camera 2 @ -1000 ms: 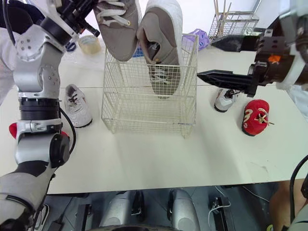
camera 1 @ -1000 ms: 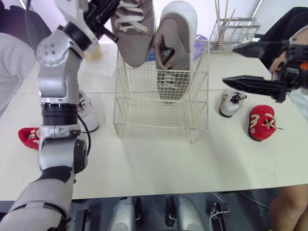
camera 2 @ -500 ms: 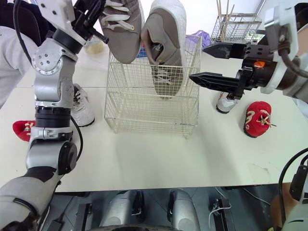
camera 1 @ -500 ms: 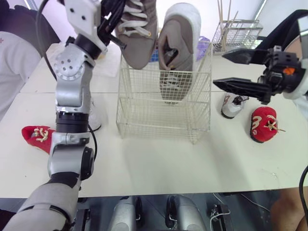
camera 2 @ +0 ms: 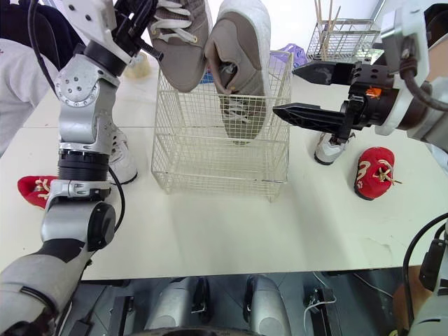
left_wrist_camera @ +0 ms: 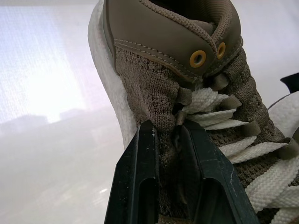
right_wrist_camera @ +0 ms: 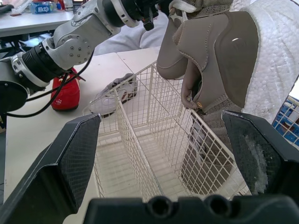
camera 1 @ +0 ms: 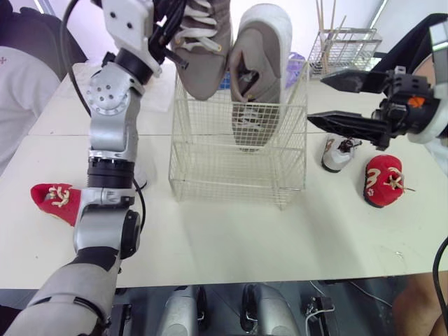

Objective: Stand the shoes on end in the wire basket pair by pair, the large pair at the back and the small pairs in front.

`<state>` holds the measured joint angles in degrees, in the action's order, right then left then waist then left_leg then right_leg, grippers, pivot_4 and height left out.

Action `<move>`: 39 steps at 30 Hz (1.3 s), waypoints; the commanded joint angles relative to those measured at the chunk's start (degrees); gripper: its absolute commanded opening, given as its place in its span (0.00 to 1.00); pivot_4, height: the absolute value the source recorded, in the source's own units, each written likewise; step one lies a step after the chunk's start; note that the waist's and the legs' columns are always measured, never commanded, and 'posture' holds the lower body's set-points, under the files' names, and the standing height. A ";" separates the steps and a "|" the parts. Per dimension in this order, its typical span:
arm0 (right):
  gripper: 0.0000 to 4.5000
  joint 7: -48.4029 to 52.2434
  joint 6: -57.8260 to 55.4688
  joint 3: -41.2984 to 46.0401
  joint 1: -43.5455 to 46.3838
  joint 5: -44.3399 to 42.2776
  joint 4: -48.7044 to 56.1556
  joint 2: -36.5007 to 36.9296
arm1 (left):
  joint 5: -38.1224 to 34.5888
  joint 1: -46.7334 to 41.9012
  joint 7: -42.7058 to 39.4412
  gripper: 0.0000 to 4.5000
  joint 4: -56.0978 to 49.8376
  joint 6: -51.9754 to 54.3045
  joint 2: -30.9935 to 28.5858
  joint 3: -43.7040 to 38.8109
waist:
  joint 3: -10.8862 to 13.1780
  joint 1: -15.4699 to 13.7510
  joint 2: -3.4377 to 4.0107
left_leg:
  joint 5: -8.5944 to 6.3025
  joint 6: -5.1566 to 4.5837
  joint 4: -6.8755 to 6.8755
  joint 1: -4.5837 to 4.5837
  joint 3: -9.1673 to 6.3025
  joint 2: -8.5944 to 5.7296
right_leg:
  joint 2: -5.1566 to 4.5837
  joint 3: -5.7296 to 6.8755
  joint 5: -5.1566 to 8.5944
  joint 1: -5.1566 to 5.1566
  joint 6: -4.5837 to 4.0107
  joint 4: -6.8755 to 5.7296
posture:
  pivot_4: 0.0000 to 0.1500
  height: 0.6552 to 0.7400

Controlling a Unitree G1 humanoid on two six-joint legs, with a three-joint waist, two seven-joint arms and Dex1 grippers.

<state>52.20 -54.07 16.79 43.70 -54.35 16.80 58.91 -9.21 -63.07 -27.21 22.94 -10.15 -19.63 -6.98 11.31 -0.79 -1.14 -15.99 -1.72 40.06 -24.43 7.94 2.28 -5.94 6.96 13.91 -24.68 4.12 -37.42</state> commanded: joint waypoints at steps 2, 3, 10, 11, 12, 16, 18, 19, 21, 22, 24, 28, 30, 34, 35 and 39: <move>1.00 -0.10 1.74 1.19 1.81 -0.66 0.79 -0.44 | -1.29 -4.13 0.72 0.03 -2.47 -0.36 0.19 -0.47 | 0.00 0.08 0.00 | -0.01 -0.01 -0.01 0.00 0.00 0.00 | 0.00 0.00 0.00 0.00 0.00 0.04 | 1.00 1.00; 1.00 -0.08 1.83 1.17 1.86 -0.68 0.75 -0.53 | -0.81 -3.90 0.86 0.03 -2.45 -0.80 0.09 -0.31 | 0.00 0.08 0.00 | -0.01 -0.02 -0.01 0.00 0.01 0.00 | 0.00 -0.01 0.00 0.00 0.00 0.05 | 1.00 1.00; 1.00 -0.02 2.34 0.85 1.99 -0.52 0.45 -0.91 | -0.06 0.68 0.20 0.03 -2.94 0.35 0.37 0.65 | 0.00 0.09 0.01 | -0.01 -0.02 -0.02 0.00 0.01 0.01 | 0.02 -0.01 0.00 0.00 0.01 0.06 | 1.00 1.00; 1.00 0.00 2.35 0.90 1.95 -0.52 0.47 -0.94 | -0.19 2.24 0.31 0.03 -3.74 0.87 0.77 0.93 | 0.00 0.07 0.01 | -0.01 -0.02 -0.02 0.01 0.01 0.01 | 0.02 -0.01 0.00 0.00 0.01 0.05 | 1.00 1.00; 1.00 0.03 2.35 0.96 1.90 -0.52 0.49 -0.94 | -0.41 3.71 0.40 0.03 -4.73 1.55 1.13 1.24 | 0.00 0.08 0.01 | -0.01 -0.02 -0.02 0.01 0.01 0.01 | 0.02 -0.01 0.00 0.00 0.01 0.05 | 1.00 1.00; 1.00 0.12 1.85 1.44 1.37 -0.98 0.78 -0.60 | -1.21 9.11 2.03 0.03 -10.67 5.88 2.68 1.69 | 0.00 0.05 0.01 | -0.01 -0.02 -0.02 0.00 0.01 0.01 | 0.01 -0.02 -0.01 0.00 0.01 0.06 | 1.00 1.00; 1.00 0.00 1.56 1.61 1.07 -1.28 1.03 -0.50 | -1.66 11.72 3.14 0.03 -13.30 8.52 3.31 1.52 | 0.00 0.06 0.01 | -0.01 -0.02 -0.02 0.00 0.01 0.01 | 0.01 -0.01 -0.01 0.01 0.00 0.06 | 1.00 1.00; 1.00 -0.09 1.51 1.62 1.00 -1.39 1.06 -0.53 | -1.64 13.06 3.43 0.03 -14.39 9.61 3.43 1.69 | 0.00 0.07 0.01 | -0.01 -0.02 -0.02 0.01 0.00 0.01 | 0.00 -0.02 -0.01 0.02 0.00 0.06 | 1.00 1.00; 1.00 -0.10 1.56 1.47 0.98 -1.45 0.94 -0.66 | -1.82 15.15 3.46 0.03 -16.22 11.90 3.39 2.15 | 0.00 0.07 0.01 | -0.01 -0.02 -0.02 0.02 0.00 0.01 | 0.00 -0.02 -0.02 0.02 0.00 0.06 | 1.00 1.00; 1.00 -0.05 1.64 1.35 1.02 -1.42 0.80 -0.76 | -2.01 15.93 3.19 0.03 -17.04 13.11 3.21 2.41 | 0.00 0.08 0.01 | -0.01 -0.02 -0.02 0.02 0.00 0.02 | 0.00 -0.01 -0.02 0.02 -0.01 0.06 | 1.00 1.00; 1.00 0.13 1.86 1.06 1.12 -1.24 0.47 -0.91 | -2.33 17.22 1.84 0.26 -18.84 15.11 2.39 3.02 | -0.01 0.04 0.01 | -0.01 -0.02 -0.02 0.02 0.00 0.02 | 0.01 -0.01 -0.02 0.03 -0.01 0.06 | 1.00 1.00; 1.00 0.44 2.13 0.41 1.47 -1.12 0.02 -1.49 | -2.43 18.34 -0.66 0.65 -22.06 17.52 -0.03 3.54 | -0.01 -0.03 0.01 | -0.01 -0.02 -0.01 0.02 0.00 0.02 | 0.01 0.00 -0.03 0.03 -0.02 0.06 | 1.00 1.00; 1.00 0.51 2.22 0.17 1.57 -1.07 -0.18 -1.91 | -1.75 18.40 -1.87 0.88 -23.42 18.19 -1.85 3.97 | -0.01 0.04 0.01 | -0.01 -0.02 0.00 0.01 0.00 0.02 | 0.00 0.00 -0.03 0.03 -0.03 0.06 | 1.00 1.00; 1.00 0.79 2.69 -0.47 1.56 -0.61 -0.65 -2.66 | -1.12 18.08 -4.71 1.00 -25.69 19.46 -6.02 4.39 | -0.01 0.10 0.03 | -0.01 -0.02 -0.01 0.02 0.00 0.05 | 0.03 0.00 -0.03 0.03 -0.03 0.07 | 1.00 1.00; 1.00 0.86 2.76 -0.50 1.52 -0.59 -0.66 -2.77 | -1.59 18.16 -5.21 1.00 -26.49 20.19 -6.88 4.10 | -0.01 0.10 0.03 | -0.01 -0.02 -0.01 0.02 0.01 0.05 | 0.03 0.00 -0.03 0.03 -0.03 0.07 | 1.00 1.00; 1.00 1.30 3.02 -0.33 1.24 -0.56 -0.83 -2.83 | -5.78 20.70 -7.67 1.00 -33.26 26.96 -10.46 2.33 | 0.00 0.17 0.03 | -0.02 -0.02 -0.03 0.01 0.01 0.06 | 0.03 0.00 -0.03 0.02 -0.03 0.12 | 1.00 1.00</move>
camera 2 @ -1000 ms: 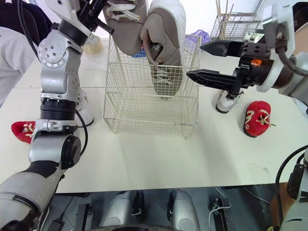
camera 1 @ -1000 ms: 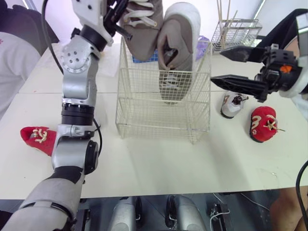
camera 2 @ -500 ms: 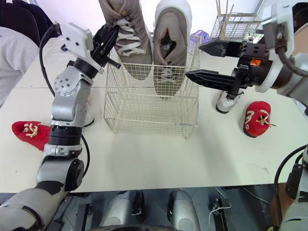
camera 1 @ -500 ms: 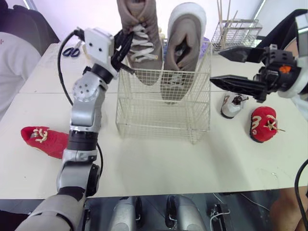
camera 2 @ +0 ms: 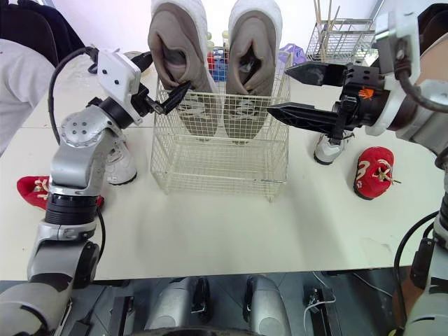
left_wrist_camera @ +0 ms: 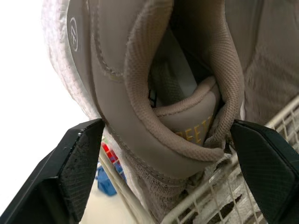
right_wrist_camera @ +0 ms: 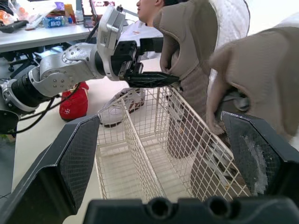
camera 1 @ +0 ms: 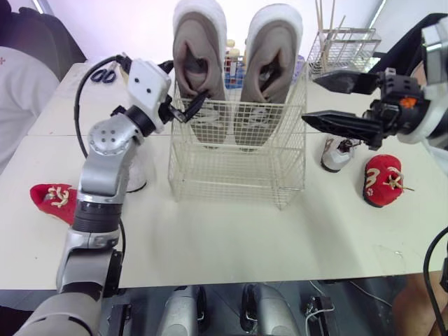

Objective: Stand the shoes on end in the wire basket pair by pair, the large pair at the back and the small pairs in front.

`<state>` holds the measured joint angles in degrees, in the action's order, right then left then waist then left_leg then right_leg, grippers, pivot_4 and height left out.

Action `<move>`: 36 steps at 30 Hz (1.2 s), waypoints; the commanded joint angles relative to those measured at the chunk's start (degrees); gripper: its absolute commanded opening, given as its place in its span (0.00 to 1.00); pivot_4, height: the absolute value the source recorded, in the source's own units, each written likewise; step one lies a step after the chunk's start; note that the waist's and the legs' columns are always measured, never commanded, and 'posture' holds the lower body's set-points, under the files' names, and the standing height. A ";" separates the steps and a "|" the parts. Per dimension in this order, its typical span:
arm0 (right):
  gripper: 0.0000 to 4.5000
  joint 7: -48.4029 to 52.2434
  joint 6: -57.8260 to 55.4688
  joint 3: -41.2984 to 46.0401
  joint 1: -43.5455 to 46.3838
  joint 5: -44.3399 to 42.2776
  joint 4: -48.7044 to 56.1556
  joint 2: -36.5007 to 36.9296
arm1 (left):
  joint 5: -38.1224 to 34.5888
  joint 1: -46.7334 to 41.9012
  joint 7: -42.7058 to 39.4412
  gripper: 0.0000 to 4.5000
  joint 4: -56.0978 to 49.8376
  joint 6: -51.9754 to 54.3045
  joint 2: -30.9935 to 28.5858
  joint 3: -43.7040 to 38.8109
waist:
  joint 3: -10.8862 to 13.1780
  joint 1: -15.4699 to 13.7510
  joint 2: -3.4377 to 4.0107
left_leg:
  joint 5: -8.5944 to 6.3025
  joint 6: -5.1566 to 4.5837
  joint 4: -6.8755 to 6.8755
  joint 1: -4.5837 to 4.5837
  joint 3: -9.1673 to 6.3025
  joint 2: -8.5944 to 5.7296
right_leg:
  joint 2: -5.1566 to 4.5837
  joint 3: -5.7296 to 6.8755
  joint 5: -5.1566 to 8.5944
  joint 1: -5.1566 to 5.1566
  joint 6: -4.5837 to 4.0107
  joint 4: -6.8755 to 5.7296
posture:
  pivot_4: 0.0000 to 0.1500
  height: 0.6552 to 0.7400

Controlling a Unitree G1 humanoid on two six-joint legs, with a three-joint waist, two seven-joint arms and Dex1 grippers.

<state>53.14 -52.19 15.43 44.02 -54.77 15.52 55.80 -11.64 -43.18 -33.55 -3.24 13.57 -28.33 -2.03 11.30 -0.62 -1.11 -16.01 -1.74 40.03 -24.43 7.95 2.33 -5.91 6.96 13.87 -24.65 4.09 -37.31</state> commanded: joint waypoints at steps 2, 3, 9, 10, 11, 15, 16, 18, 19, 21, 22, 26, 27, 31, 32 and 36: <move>1.00 0.57 1.30 1.17 0.57 -0.10 0.50 0.28 | -5.26 2.17 -1.08 1.00 -10.34 6.55 -2.55 -3.70 | 0.00 -0.03 0.01 | 0.00 0.00 -0.01 0.00 0.00 0.00 | -0.01 -0.02 0.00 0.00 0.00 0.01 | 1.00 1.00; 1.00 0.70 1.36 1.06 0.45 -0.01 0.46 0.24 | -7.29 3.58 -0.76 1.00 -13.39 9.91 -3.22 -4.87 | 0.00 -0.04 0.01 | 0.00 0.00 -0.01 0.01 0.00 0.00 | -0.01 -0.04 0.00 0.00 0.00 0.00 | 1.00 1.00; 1.00 1.39 2.00 -0.69 0.60 1.37 -1.07 -0.76 | -23.48 10.33 4.92 1.00 -26.42 28.42 -2.95 -14.34 | -0.01 0.06 0.01 | 0.01 0.01 0.01 0.03 -0.02 0.05 | 0.00 -0.08 0.00 0.02 0.00 -0.03 | 1.00 1.00; 1.00 0.77 2.66 -1.02 1.31 2.31 -2.17 -1.31 | -27.51 10.61 5.93 1.00 -26.98 31.11 -3.07 -17.05 | -0.01 0.00 0.01 | 0.01 0.02 0.02 0.03 -0.03 0.05 | 0.00 -0.07 0.00 0.02 -0.01 -0.03 | 1.00 1.00; 1.00 0.40 3.12 -1.17 1.76 2.92 -3.00 -1.68 | -30.53 10.80 6.83 1.00 -27.47 33.08 -3.15 -18.95 | -0.01 -0.02 0.01 | 0.01 0.02 0.02 0.03 -0.03 0.05 | 0.00 -0.08 0.00 0.03 -0.01 -0.04 | 1.00 1.00; 1.00 -2.43 11.09 -2.29 3.61 11.29 -8.66 -3.27 | -40.48 11.07 11.25 1.00 -28.39 41.42 -6.13 -24.66 | -0.01 0.07 0.01 | 0.02 0.04 0.04 0.04 -0.03 0.05 | 0.02 -0.07 -0.01 0.04 -0.01 -0.04 | 1.00 1.00; 1.00 -2.67 12.63 -2.13 4.44 12.76 -10.95 -3.32 | -41.84 11.38 11.90 1.00 -29.23 42.63 -6.84 -24.42 | -0.01 -0.06 0.01 | 0.02 0.04 0.04 0.05 -0.03 0.05 | 0.02 -0.07 -0.01 0.04 -0.01 -0.04 | 1.00 1.00; 1.00 -4.36 16.42 -0.79 5.56 15.83 -15.65 -3.55 | -42.63 12.16 15.46 1.00 -31.03 46.63 -8.17 -22.58 | -0.01 -0.11 0.01 | 0.02 0.04 0.03 0.04 -0.03 0.03 | 0.02 -0.06 0.00 0.05 -0.01 -0.02 | 1.00 1.00; 1.00 -4.97 17.85 -0.32 5.96 16.92 -17.43 -3.67 | -42.90 12.24 17.29 1.00 -31.57 48.19 -8.49 -21.81 | -0.01 -0.16 0.01 | 0.02 0.04 0.04 0.04 -0.02 0.01 | 0.02 -0.07 0.00 0.06 -0.01 -0.01 | 1.00 1.00; 1.00 -10.32 21.62 2.33 5.73 19.81 -20.91 -4.86 | -45.14 11.95 21.36 1.00 -32.50 50.02 -6.00 -20.08 | -0.01 -0.19 0.01 | 0.02 0.04 0.04 0.04 -0.03 -0.02 | 0.00 -0.07 -0.01 0.09 -0.01 0.00 | 1.00 1.00; 1.00 -13.28 23.23 3.60 5.15 21.21 -22.06 -5.65 | -45.78 11.87 22.98 1.00 -33.35 49.50 -4.13 -19.07 | -0.01 -0.19 0.01 | 0.02 0.04 0.04 0.06 -0.04 -0.02 | 0.00 -0.07 -0.01 0.12 -0.01 0.01 | 1.00 1.00; 1.00 -27.79 29.48 9.31 2.24 25.69 -24.63 -12.60 | -48.41 14.50 27.16 1.00 -37.16 45.45 4.45 -15.90 | -0.07 -0.03 0.01 | 0.03 0.07 0.02 0.11 -0.02 0.01 | 0.02 -0.08 -0.02 0.16 0.00 0.03 | 1.00 1.00; 1.00 -29.25 30.28 9.96 0.76 26.50 -24.27 -13.58 | -49.02 15.48 28.22 1.00 -37.97 44.87 6.27 -15.14 | -0.07 0.01 0.00 | 0.03 0.07 -0.01 0.15 -0.03 0.01 | 0.02 -0.08 -0.02 0.18 0.00 0.04 | 1.00 1.00; 1.00 -41.06 26.89 13.46 -8.98 28.38 -11.63 -19.19 | -51.21 25.98 26.38 1.00 -45.53 39.38 11.46 -10.63 | -0.10 0.05 0.27 | 0.07 0.14 -0.10 0.16 -0.02 0.04 | 0.06 -0.09 -0.01 0.14 -0.01 0.02 | 1.00 1.00; 1.00 -42.97 25.27 13.82 -10.85 28.69 -9.02 -19.65 | -50.51 27.20 26.43 1.00 -46.49 38.39 11.93 -9.29 | -0.10 0.02 0.37 | 0.08 0.16 -0.09 0.15 -0.02 0.05 | 0.05 -0.10 -0.01 0.12 -0.01 -0.02 | 1.00 1.00; 1.00 -47.30 17.87 13.05 -20.19 28.69 3.33 -21.79 | -46.54 29.78 26.36 1.00 -48.41 36.08 10.69 -4.91 | -0.28 -0.19 0.68 | 0.11 0.20 -0.04 0.15 -0.07 0.04 | 0.07 -0.07 -0.04 0.15 -0.06 -0.05 | 1.00 1.00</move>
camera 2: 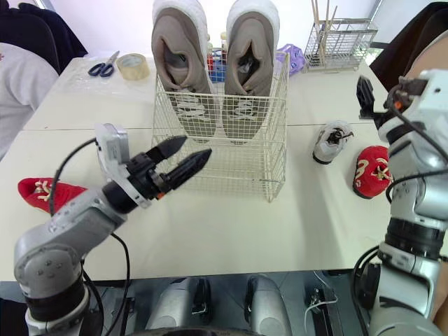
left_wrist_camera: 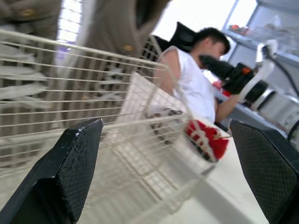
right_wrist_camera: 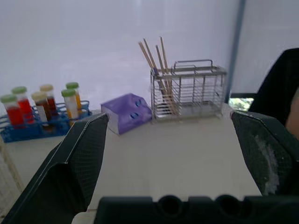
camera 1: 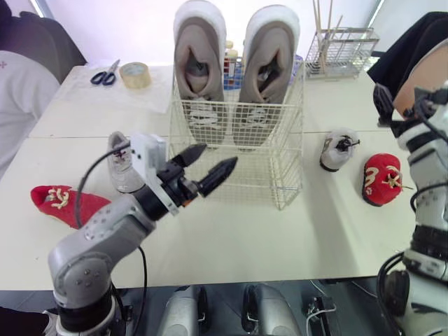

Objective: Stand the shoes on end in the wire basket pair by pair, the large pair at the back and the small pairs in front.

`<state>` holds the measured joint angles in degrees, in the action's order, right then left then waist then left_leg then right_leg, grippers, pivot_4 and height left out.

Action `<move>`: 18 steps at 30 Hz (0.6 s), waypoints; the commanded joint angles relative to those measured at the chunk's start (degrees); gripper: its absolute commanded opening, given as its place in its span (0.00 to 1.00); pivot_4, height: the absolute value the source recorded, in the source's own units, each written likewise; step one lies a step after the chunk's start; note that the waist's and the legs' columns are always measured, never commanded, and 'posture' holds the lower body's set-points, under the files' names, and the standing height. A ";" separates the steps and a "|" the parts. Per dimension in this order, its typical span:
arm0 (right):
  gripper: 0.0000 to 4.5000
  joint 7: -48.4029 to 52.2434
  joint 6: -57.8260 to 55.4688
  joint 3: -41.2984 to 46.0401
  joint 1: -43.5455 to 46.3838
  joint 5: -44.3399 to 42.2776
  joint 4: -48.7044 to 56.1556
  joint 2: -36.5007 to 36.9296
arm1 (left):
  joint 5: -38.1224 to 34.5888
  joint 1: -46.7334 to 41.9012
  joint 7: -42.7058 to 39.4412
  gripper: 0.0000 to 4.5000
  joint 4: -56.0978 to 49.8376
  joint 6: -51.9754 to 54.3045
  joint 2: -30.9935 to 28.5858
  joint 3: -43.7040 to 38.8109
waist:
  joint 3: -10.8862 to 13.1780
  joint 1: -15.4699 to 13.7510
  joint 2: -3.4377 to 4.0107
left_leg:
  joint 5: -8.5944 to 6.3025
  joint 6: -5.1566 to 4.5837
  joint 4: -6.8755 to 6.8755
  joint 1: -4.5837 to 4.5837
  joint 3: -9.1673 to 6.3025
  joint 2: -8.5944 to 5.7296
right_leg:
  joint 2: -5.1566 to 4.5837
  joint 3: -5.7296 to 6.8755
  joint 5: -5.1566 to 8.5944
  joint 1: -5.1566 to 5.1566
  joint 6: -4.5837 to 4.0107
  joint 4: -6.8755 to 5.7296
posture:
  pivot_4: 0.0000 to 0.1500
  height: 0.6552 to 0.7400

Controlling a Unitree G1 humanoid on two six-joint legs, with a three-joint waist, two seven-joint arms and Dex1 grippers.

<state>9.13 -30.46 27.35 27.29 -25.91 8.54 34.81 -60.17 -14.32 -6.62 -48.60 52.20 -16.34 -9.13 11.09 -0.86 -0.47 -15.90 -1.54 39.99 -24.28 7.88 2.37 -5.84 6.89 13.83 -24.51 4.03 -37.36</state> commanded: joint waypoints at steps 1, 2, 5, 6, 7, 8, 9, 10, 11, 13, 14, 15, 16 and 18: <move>1.00 -4.55 -5.48 1.07 -5.60 -0.38 13.30 -1.74 | 2.85 1.70 -0.93 1.00 -3.65 -2.89 -1.96 3.34 | -0.11 0.13 0.08 | -0.01 0.00 0.00 0.06 0.00 0.00 | 0.02 -0.01 -0.01 0.05 -0.02 0.01 | 1.00 1.00; 1.00 -6.43 -7.07 0.73 -7.64 -0.32 16.36 -3.27 | 3.87 2.91 -1.64 1.00 -4.35 -3.42 -2.77 4.50 | -0.31 0.17 0.10 | -0.01 0.00 0.00 0.06 -0.01 0.00 | 0.03 -0.01 -0.01 0.06 -0.03 0.02 | 1.00 1.00; 1.00 -10.13 -10.24 -0.60 -12.10 0.91 21.97 -6.65 | 7.50 6.02 -1.85 1.00 -5.99 -5.20 -3.93 8.89 | -0.47 0.26 0.27 | -0.03 -0.01 -0.03 0.12 0.02 0.03 | 0.09 -0.08 -0.01 0.07 -0.04 0.06 | 1.00 1.00; 1.00 -11.18 -11.05 -1.93 -13.21 1.62 23.35 -7.80 | 8.24 7.05 -1.45 1.00 -6.46 -5.64 -3.94 9.82 | -0.49 0.28 0.29 | -0.03 -0.02 -0.03 0.12 0.02 0.03 | 0.09 -0.10 -0.01 0.07 -0.05 0.06 | 1.00 1.00; 1.00 -11.81 -11.67 -2.73 -13.83 2.08 24.22 -8.52 | 8.83 7.68 -1.08 1.00 -6.77 -6.02 -3.86 10.59 | -0.51 0.30 0.33 | -0.03 -0.02 -0.03 0.12 0.04 0.03 | 0.10 -0.12 -0.01 0.05 -0.05 0.07 | 1.00 1.00; 1.00 -12.17 -12.51 -3.70 -14.61 1.96 25.10 -9.62 | 9.17 8.15 -0.48 1.00 -7.18 -6.34 -3.75 10.97 | -0.54 0.32 0.38 | -0.03 -0.02 -0.03 0.12 0.04 0.04 | 0.12 -0.13 -0.01 0.05 -0.06 0.07 | 1.00 1.00; 1.00 -12.14 -12.94 -4.67 -15.50 2.04 25.72 -10.38 | 9.49 8.33 0.29 1.00 -7.50 -6.42 -3.63 11.29 | -0.57 0.31 0.42 | -0.04 -0.03 -0.03 0.12 0.03 0.04 | 0.13 -0.13 -0.01 0.04 -0.06 0.07 | 1.00 1.00; 1.00 -12.19 -13.42 -5.38 -16.33 2.18 26.14 -11.01 | 9.73 8.31 0.94 1.00 -7.77 -6.34 -3.58 11.56 | -0.59 0.31 0.43 | -0.04 -0.03 -0.03 0.12 0.03 0.06 | 0.15 -0.14 -0.01 0.03 -0.07 0.07 | 1.00 1.00; 1.00 -12.45 -14.08 -6.09 -17.29 2.24 26.37 -12.04 | 9.69 8.12 1.40 1.00 -7.98 -6.21 -3.73 11.43 | -0.59 0.23 0.45 | -0.04 -0.04 -0.03 0.12 0.02 0.09 | 0.17 -0.13 -0.01 0.03 -0.08 0.08 | 1.00 1.00; 1.00 -12.32 -14.61 -7.36 -18.75 2.16 26.55 -13.71 | 9.53 7.63 1.72 1.00 -8.23 -6.10 -4.39 11.04 | -0.61 0.13 0.46 | -0.05 -0.06 -0.03 0.10 0.01 0.09 | 0.18 -0.13 -0.01 0.04 -0.09 0.11 | 1.00 1.00; 1.00 -11.93 -14.36 -8.66 -19.37 2.16 26.60 -14.65 | 9.37 7.36 1.74 1.00 -8.31 -6.09 -4.85 10.73 | -0.62 0.15 0.46 | -0.07 -0.08 -0.03 0.09 0.01 0.09 | 0.18 -0.13 -0.01 0.04 -0.09 0.13 | 1.00 1.00; 1.00 -11.78 -14.46 -9.73 -19.70 2.25 26.49 -15.47 | 9.20 7.16 1.78 1.00 -8.37 -6.09 -5.27 10.55 | -0.62 0.19 0.48 | -0.09 -0.12 -0.03 0.08 0.01 0.09 | 0.18 -0.13 -0.01 0.04 -0.09 0.14 | 1.00 1.00; 1.00 -12.49 -14.61 -10.66 -19.75 3.02 25.69 -16.29 | 9.14 6.87 1.82 1.00 -8.43 -6.05 -5.73 10.47 | -0.63 0.26 0.48 | -0.12 -0.18 -0.03 0.08 0.02 0.09 | 0.18 -0.13 -0.01 0.03 -0.09 0.15 | 1.00 1.00; 1.00 -14.59 -14.91 -11.70 -18.79 5.36 22.81 -17.39 | 8.83 6.52 1.90 1.00 -8.65 -5.88 -6.49 10.52 | -0.64 0.33 0.50 | -0.20 -0.31 -0.03 0.07 0.01 0.09 | 0.19 -0.13 -0.01 0.02 -0.10 0.15 | 1.00 1.00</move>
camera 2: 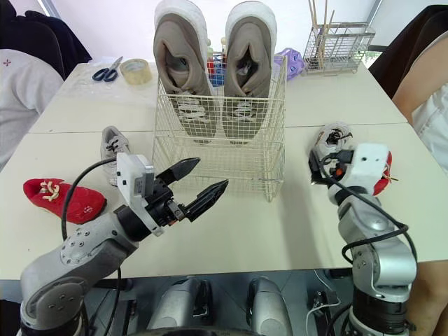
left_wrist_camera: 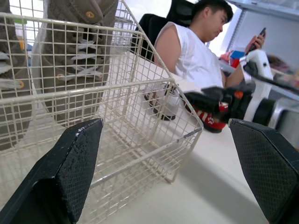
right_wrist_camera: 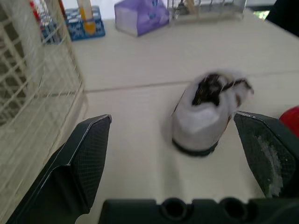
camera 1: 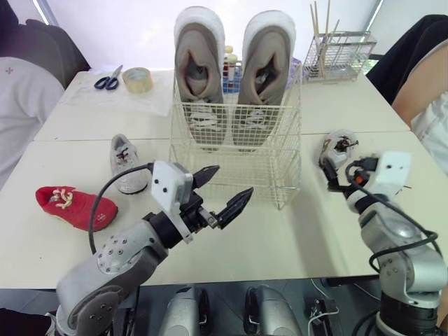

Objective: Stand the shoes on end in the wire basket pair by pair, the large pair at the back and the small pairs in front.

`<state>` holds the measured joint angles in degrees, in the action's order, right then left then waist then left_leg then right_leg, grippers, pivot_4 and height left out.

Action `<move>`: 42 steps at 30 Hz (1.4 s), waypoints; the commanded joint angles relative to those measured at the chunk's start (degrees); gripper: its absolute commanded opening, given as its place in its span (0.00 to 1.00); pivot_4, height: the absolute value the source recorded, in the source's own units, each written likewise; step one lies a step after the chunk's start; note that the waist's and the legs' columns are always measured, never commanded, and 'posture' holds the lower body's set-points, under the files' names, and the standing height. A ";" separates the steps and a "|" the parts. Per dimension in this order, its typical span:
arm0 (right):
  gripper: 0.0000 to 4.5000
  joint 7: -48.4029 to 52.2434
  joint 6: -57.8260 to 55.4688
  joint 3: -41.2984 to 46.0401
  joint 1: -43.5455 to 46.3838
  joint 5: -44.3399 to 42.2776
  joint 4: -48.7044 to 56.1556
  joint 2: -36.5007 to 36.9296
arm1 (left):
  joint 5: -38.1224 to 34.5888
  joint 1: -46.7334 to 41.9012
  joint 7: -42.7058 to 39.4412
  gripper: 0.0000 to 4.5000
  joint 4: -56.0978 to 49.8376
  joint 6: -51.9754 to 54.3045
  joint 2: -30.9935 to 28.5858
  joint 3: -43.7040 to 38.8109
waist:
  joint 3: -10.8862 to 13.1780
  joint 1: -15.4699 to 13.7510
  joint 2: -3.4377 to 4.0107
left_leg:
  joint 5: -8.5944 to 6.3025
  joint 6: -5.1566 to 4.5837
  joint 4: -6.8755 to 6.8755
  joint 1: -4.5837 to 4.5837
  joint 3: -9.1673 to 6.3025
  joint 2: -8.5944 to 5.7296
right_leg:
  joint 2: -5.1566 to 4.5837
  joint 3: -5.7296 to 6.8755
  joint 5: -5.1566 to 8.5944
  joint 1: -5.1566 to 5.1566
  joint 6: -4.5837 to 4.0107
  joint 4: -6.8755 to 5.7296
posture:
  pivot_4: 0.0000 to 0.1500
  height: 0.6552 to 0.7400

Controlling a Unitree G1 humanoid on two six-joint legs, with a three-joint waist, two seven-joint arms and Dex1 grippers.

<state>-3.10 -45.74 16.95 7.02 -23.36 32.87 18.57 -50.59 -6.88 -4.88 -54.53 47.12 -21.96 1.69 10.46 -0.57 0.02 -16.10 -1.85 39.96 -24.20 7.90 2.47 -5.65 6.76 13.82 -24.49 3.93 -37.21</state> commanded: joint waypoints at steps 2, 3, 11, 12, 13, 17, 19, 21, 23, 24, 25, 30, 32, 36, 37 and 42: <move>1.00 -3.65 2.62 -1.85 4.81 4.66 -6.97 -2.79 | -1.36 -1.21 0.70 1.00 -3.16 -0.58 -1.30 -0.22 | -0.01 0.11 0.01 | 0.01 0.01 0.00 0.00 0.00 0.01 | 0.02 0.00 0.00 -0.01 -0.01 0.00 | 1.00 1.00; 1.00 -4.06 3.22 -1.94 5.84 5.26 -8.49 -3.41 | -1.62 -1.17 0.86 1.00 -3.32 -0.62 -1.50 -0.29 | -0.01 0.17 0.04 | 0.02 0.03 0.00 0.00 0.01 0.01 | 0.02 -0.01 0.00 -0.01 -0.01 0.00 | 1.00 1.00; 1.00 -8.31 6.45 -2.11 12.50 10.61 -22.51 -7.06 | -5.95 0.37 1.81 1.00 -4.58 -1.03 -3.86 -1.74 | -0.02 0.26 0.05 | 0.13 0.22 -0.01 -0.09 0.01 0.01 | 0.02 -0.01 -0.01 -0.08 -0.01 0.05 | 1.00 1.00; 1.00 -8.82 7.01 -1.81 13.32 11.01 -23.88 -7.39 | -7.02 0.39 1.93 1.00 -4.61 -1.24 -4.38 -2.41 | -0.01 0.28 0.05 | 0.13 0.22 -0.01 -0.09 0.01 0.01 | 0.02 0.00 -0.01 -0.08 -0.01 0.05 | 1.00 1.00; 1.00 -9.23 8.00 -1.65 14.39 11.57 -25.79 -7.50 | -7.90 0.29 1.79 1.00 -4.62 -1.27 -5.37 -3.22 | -0.01 0.32 0.05 | 0.13 0.23 -0.01 -0.09 0.01 0.01 | 0.02 -0.01 -0.01 -0.08 -0.01 0.04 | 1.00 1.00; 1.00 -10.65 13.37 -0.19 19.68 12.79 -35.60 -7.86 | -11.65 -0.50 2.02 1.00 -4.23 -1.74 -9.20 -6.69 | -0.01 0.64 0.06 | 0.13 0.23 -0.02 -0.09 0.01 0.01 | 0.03 0.00 -0.01 -0.09 -0.01 0.04 | 1.00 1.00; 1.00 -11.27 16.55 0.53 22.74 13.08 -41.18 -8.06 | -13.00 -0.81 1.94 1.00 -4.42 -1.60 -11.30 -7.37 | 0.00 1.04 0.07 | 0.14 0.24 -0.02 -0.09 0.01 0.01 | 0.03 0.00 -0.01 -0.10 -0.01 0.05 | 1.00 1.00; 1.00 -11.64 18.73 1.19 24.81 13.12 -45.46 -8.15 | -14.12 -0.84 2.17 1.00 -4.60 -1.75 -12.75 -7.44 | 0.00 1.31 0.07 | 0.14 0.24 -0.04 -0.10 0.01 0.01 | 0.03 0.00 -0.01 -0.10 -0.01 0.06 | 1.00 1.00; 1.00 -12.64 19.50 2.16 27.35 13.09 -50.84 -8.04 | -15.47 -1.01 2.38 1.00 -4.63 -1.86 -14.20 -7.60 | 0.00 1.47 0.07 | 0.14 0.24 -0.08 -0.10 0.01 0.01 | 0.03 -0.01 -0.01 -0.10 0.00 0.09 | 1.00 1.00; 0.88 -13.18 19.76 2.53 28.32 13.15 -52.98 -8.03 | -16.00 -1.15 2.35 1.00 -4.60 -1.84 -15.02 -7.71 | 0.00 1.47 0.07 | 0.14 0.25 -0.08 -0.10 0.02 0.01 | 0.03 -0.01 -0.01 -0.10 0.00 0.09 | 1.00 1.00; 0.81 -13.00 19.96 2.30 28.72 13.46 -54.12 -7.84 | -16.28 -1.23 2.22 1.00 -4.63 -1.71 -15.89 -7.67 | 0.00 1.45 0.07 | 0.15 0.26 -0.09 -0.10 0.02 0.01 | 0.03 -0.01 -0.01 -0.10 0.00 0.09 | 1.00 1.00; 0.42 -12.38 20.49 0.85 28.45 14.72 -55.15 -7.63 | -17.48 -1.04 2.11 1.00 -4.48 -2.22 -18.64 -7.96 | 0.00 1.51 0.07 | 0.16 0.28 -0.09 -0.09 0.02 0.01 | 0.03 -0.01 -0.01 -0.09 0.00 0.09 | 1.00 1.00; 0.42 -12.16 21.49 0.16 28.38 15.54 -55.23 -7.55 | -17.44 -1.07 1.81 1.00 -4.16 -2.32 -19.84 -8.63 | 0.00 1.54 0.07 | 0.16 0.29 -0.09 -0.08 0.02 0.01 | 0.03 -0.01 -0.01 -0.09 0.00 0.09 | 1.00 1.00; 0.42 -11.78 25.17 0.26 29.84 16.48 -55.43 -6.52 | -19.79 -1.22 0.25 1.00 -2.37 -3.51 -22.60 -11.34 | 0.02 1.62 0.11 | 0.16 0.30 -0.09 -0.07 0.03 0.02 | 0.03 -0.01 -0.01 -0.10 0.00 0.09 | 1.00 1.00; 0.42 -11.55 26.83 0.06 30.38 17.03 -54.91 -5.75 | -21.80 -1.36 -0.07 1.00 -1.64 -4.06 -23.46 -12.94 | 0.04 1.59 0.13 | 0.16 0.31 -0.10 -0.07 0.03 0.02 | 0.03 -0.02 -0.01 -0.10 -0.01 0.09 | 1.00 1.00; 0.42 -10.89 34.75 0.23 36.63 18.96 -54.37 -0.39 | -37.69 -5.28 -4.73 1.00 4.49 -4.44 -33.71 -22.97 | 0.28 1.51 0.38 | 0.19 0.35 -0.13 -0.24 0.07 0.01 | 0.03 -0.07 -0.02 -0.34 0.00 0.05 | 1.00 1.00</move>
<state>-14.20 -15.39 16.58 39.46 -5.59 -24.27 15.92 -82.61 -10.03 -8.01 -50.49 44.15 -53.69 -17.07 10.73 0.93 0.40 -15.89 -1.47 39.83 -24.48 7.97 2.47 -5.63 6.68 13.81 -24.90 3.93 -37.18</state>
